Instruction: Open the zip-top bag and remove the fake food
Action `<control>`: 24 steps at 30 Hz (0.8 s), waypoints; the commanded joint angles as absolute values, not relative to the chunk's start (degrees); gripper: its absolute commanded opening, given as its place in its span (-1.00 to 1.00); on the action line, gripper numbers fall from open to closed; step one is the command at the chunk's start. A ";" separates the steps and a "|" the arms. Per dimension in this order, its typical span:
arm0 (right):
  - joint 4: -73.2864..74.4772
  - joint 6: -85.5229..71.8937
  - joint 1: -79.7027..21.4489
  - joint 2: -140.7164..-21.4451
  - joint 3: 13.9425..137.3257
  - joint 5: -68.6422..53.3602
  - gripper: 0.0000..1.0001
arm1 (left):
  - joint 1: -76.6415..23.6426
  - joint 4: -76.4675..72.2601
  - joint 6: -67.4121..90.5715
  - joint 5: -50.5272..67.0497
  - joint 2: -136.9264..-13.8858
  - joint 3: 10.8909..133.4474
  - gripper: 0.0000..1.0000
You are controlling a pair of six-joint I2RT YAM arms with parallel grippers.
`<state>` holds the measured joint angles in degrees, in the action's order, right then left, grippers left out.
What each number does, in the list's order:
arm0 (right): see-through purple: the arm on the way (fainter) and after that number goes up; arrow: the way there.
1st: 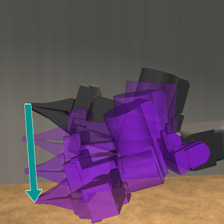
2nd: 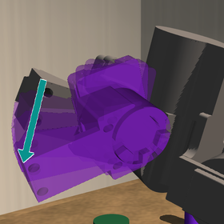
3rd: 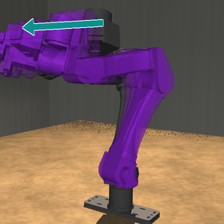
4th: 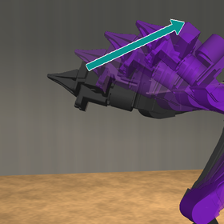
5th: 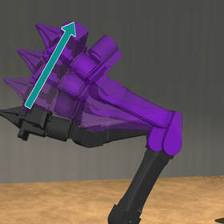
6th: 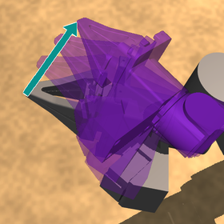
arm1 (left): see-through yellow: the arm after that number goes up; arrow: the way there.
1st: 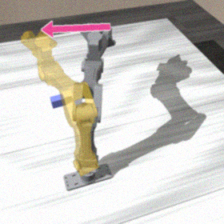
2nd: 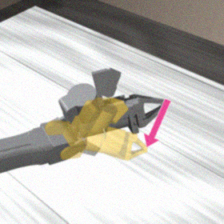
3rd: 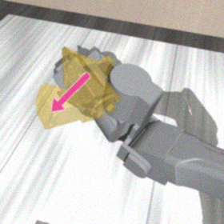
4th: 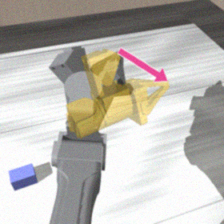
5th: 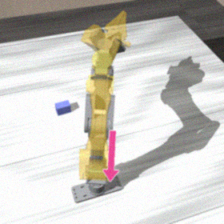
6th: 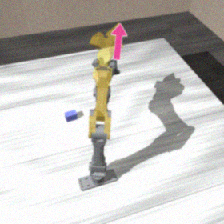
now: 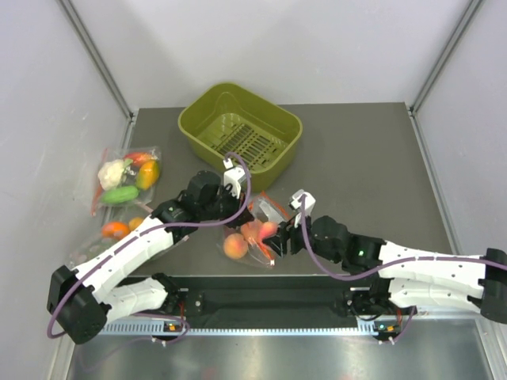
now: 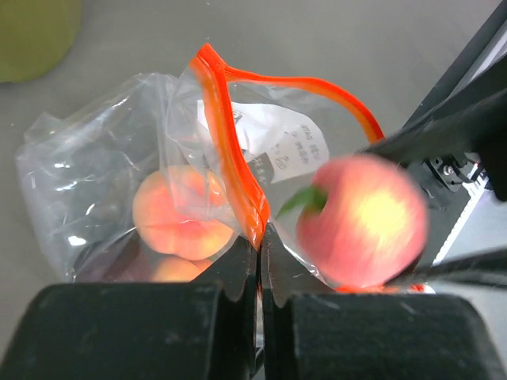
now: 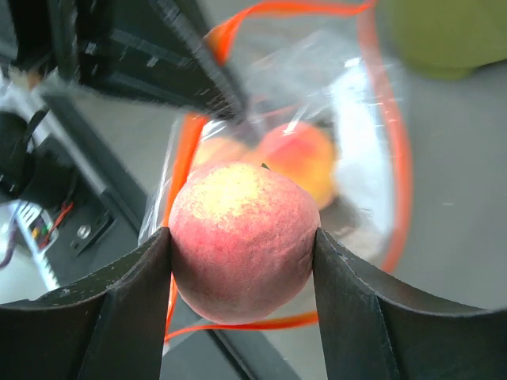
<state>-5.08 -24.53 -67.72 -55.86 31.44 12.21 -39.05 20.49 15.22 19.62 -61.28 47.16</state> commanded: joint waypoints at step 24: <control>-6.85 -11.87 -38.59 -63.70 55.17 0.36 -0.32 | -38.58 20.48 13.10 20.48 -59.24 48.87 -1.00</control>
<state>-2.20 -15.38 -40.60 -58.72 48.14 9.39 -38.98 21.21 14.48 19.86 -60.38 47.16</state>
